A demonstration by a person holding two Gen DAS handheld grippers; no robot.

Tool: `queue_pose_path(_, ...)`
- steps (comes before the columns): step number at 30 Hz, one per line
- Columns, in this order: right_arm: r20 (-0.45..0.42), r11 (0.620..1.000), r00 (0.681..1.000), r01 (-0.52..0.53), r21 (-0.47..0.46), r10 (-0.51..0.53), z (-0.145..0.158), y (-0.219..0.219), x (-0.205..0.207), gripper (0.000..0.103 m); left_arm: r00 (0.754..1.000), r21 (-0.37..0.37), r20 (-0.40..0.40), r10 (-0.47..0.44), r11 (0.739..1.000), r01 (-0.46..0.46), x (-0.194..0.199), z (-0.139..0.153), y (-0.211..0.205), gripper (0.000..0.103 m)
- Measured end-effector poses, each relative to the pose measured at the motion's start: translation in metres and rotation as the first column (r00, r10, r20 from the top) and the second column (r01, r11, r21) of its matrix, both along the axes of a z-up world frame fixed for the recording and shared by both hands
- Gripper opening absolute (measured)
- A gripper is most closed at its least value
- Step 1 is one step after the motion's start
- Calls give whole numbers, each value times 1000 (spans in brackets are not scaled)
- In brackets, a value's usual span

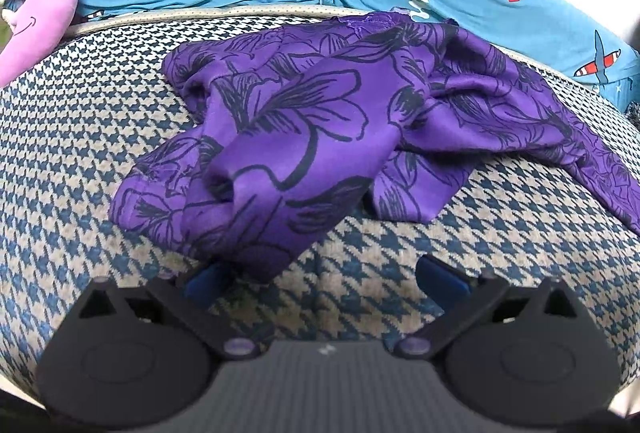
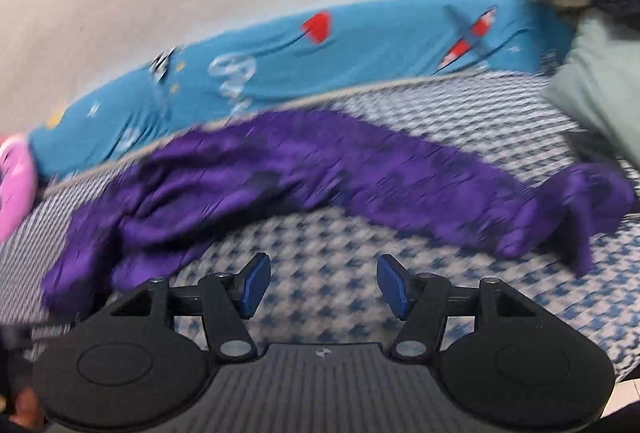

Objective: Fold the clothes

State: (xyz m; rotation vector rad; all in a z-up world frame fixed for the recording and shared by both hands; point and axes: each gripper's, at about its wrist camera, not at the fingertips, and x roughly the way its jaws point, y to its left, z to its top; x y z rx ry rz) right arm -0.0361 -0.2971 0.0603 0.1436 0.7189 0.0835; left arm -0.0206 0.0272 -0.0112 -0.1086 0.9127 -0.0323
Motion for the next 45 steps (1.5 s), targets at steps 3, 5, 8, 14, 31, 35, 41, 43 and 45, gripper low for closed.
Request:
queue_pose_path(3, -42, 997, 997, -72, -29, 70, -12, 18, -7, 60, 1000, -1, 4, -3, 1000, 3, -3, 1, 1, 103)
queue_pose_path(5, -66, 992, 991, -121, -42, 118, -19, 30, -11, 60, 1000, 4, 6, -7, 1000, 7, -5, 1, 1, 103)
queue_pose_path(8, -94, 982, 980, -181, -54, 176, -29, 45, -18, 60, 1000, 10, 12, -16, 1000, 16, -8, 1, 0, 103)
queue_pose_path(14, -110, 971, 968, -233, -61, 225, -39, 65, -23, 60, 999, 26, 24, -27, 999, 27, -13, 2, 0, 103)
queue_pose_path(31, -196, 966, 958, -233, -115, 208, -63, 83, -19, 65, 999, 19, -41, 11, 1000, -10, -8, -11, 7, 103)
queue_pose_path(35, -199, 962, 956, -241, -127, 213, -64, 86, -21, 68, 999, 33, -44, 3, 999, -2, -9, -12, 6, 103)
queue_pose_path(41, -214, 961, 955, -239, -136, 207, -66, 88, -22, 71, 998, 75, -54, -14, 997, 18, -7, -16, -1, 103)
queue_pose_path(43, -217, 965, 956, -228, -129, 197, -66, 87, -22, 72, 998, 92, -57, -21, 995, 27, -7, -18, -4, 103)
queue_pose_path(45, -220, 966, 957, -222, -134, 190, -67, 88, -23, 73, 998, 98, -58, -23, 995, 29, -6, -18, -4, 103)
